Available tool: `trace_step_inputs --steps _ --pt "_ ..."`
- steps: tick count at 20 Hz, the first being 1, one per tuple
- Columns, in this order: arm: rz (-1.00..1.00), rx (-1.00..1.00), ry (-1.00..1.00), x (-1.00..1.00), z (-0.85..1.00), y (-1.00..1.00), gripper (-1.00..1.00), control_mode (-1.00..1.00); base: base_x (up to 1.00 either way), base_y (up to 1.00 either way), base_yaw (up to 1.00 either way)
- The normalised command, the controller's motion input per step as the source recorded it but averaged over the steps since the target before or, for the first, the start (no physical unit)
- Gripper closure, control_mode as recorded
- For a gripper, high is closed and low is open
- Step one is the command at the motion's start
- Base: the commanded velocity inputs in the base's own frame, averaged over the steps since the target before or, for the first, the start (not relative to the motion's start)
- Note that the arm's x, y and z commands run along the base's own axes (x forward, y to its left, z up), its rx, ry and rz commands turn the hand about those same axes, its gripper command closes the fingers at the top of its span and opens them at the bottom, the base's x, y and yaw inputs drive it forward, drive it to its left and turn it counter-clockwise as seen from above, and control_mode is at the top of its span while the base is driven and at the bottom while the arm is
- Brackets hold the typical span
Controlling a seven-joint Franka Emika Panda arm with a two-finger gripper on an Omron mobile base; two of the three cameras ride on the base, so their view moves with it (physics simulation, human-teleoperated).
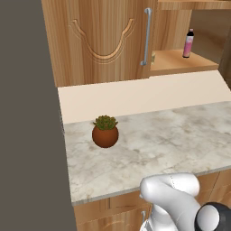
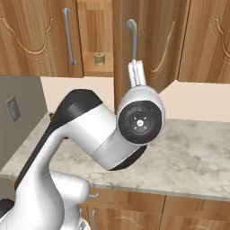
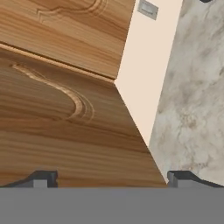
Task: Pick the candle and candle from the dining table and place them in the open cabinet. Close the cabinet after placing the objects.
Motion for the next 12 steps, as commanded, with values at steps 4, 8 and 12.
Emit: trace_step_inputs --steps 4,8,12 --pt "0.03 -0.07 0.0 0.28 0.0 0.67 -1.0 -1.0 0.0 0.0 0.0" --pt "0.04 -0.02 0.0 0.34 0.0 0.62 -1.0 -1.0 0.0 0.0 0.0" --pt "0.05 0.0 0.0 0.41 0.0 0.55 -1.0 -1.0 0.0 0.0 0.0"
